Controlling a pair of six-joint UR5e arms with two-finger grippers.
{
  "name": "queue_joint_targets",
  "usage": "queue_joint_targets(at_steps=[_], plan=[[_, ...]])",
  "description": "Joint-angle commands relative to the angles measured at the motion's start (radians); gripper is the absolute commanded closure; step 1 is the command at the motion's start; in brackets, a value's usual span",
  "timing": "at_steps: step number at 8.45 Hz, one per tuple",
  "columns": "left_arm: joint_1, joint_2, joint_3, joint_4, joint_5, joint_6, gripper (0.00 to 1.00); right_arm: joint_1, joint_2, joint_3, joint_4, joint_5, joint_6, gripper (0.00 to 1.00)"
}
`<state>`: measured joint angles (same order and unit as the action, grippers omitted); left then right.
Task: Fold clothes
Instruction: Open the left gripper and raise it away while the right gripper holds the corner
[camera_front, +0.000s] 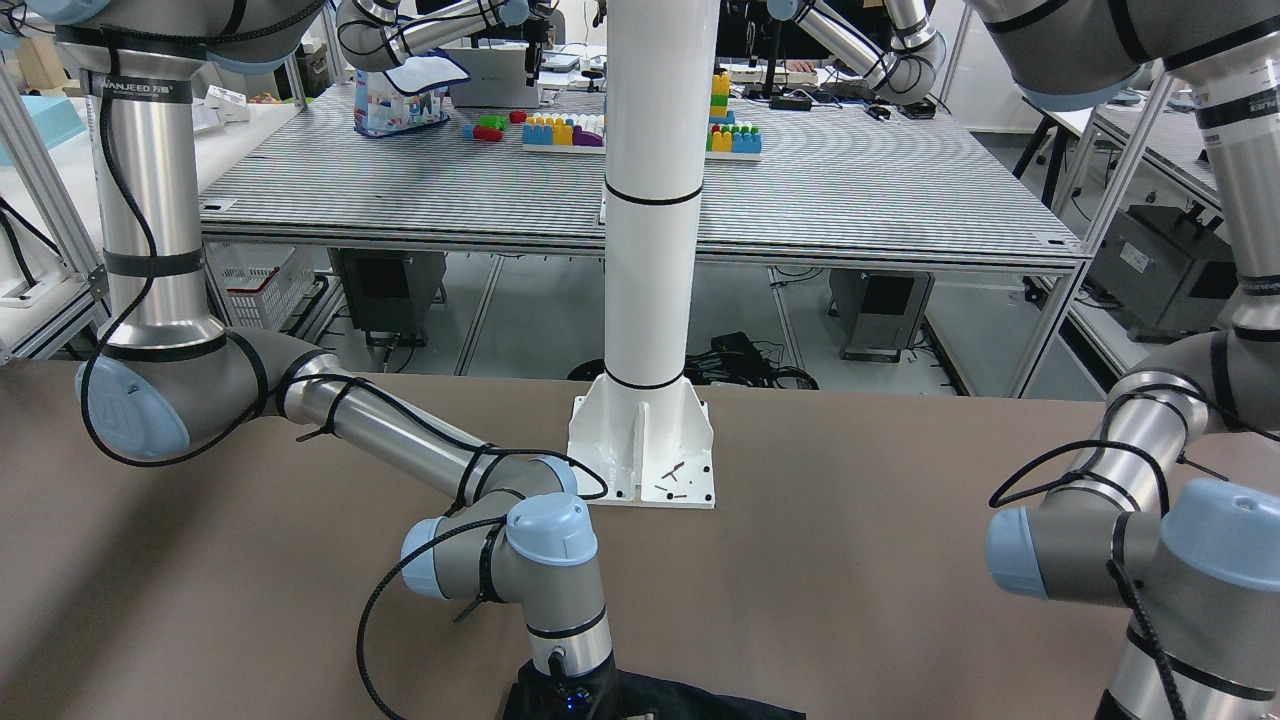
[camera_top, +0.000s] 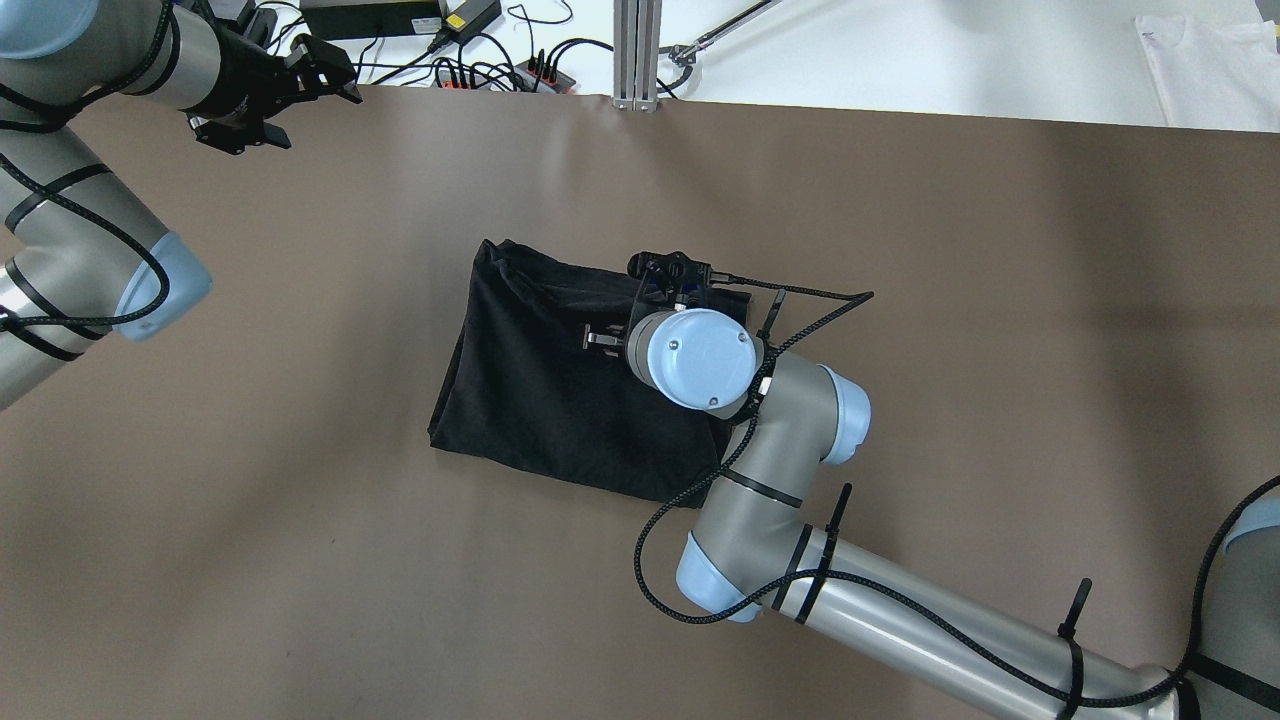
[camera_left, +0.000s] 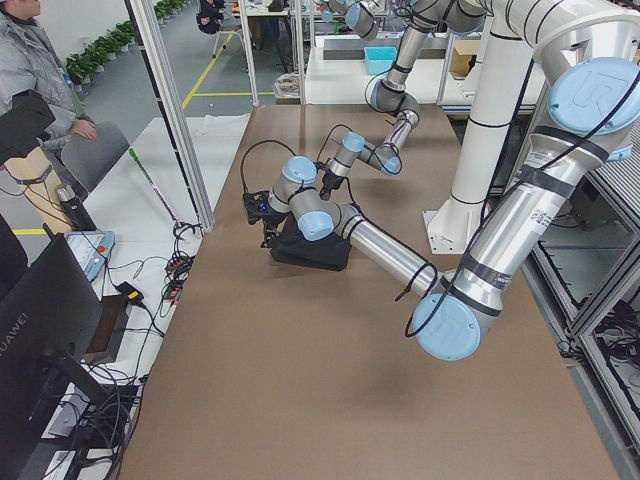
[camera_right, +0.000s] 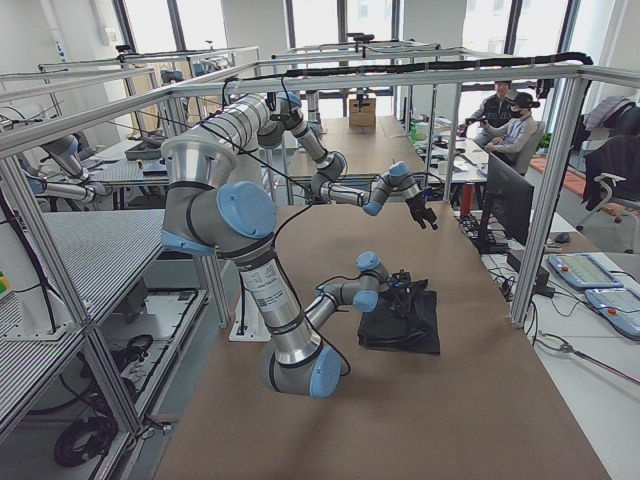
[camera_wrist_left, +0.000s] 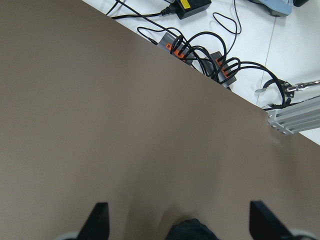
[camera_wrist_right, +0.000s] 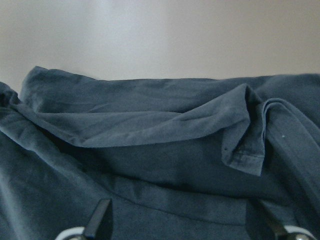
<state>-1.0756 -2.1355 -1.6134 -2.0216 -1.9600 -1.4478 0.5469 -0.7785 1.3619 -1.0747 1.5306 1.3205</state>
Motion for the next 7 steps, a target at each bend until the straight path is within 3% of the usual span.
queue_joint_targets(at_steps=[1, 6, 7], plan=[[-0.004, 0.000, 0.003, 0.000, 0.001, 0.001, 0.00, 0.024, 0.030, -0.095, 0.001, 0.006, -0.052, 0.06], [-0.003, -0.009, 0.007, -0.002, 0.006, 0.001, 0.00, 0.210, 0.050, -0.302, 0.030, 0.039, -0.061, 0.07], [-0.004, -0.007, 0.004, -0.003, 0.003, 0.001, 0.00, 0.266, 0.050, -0.307, 0.030, 0.087, -0.102, 0.07]])
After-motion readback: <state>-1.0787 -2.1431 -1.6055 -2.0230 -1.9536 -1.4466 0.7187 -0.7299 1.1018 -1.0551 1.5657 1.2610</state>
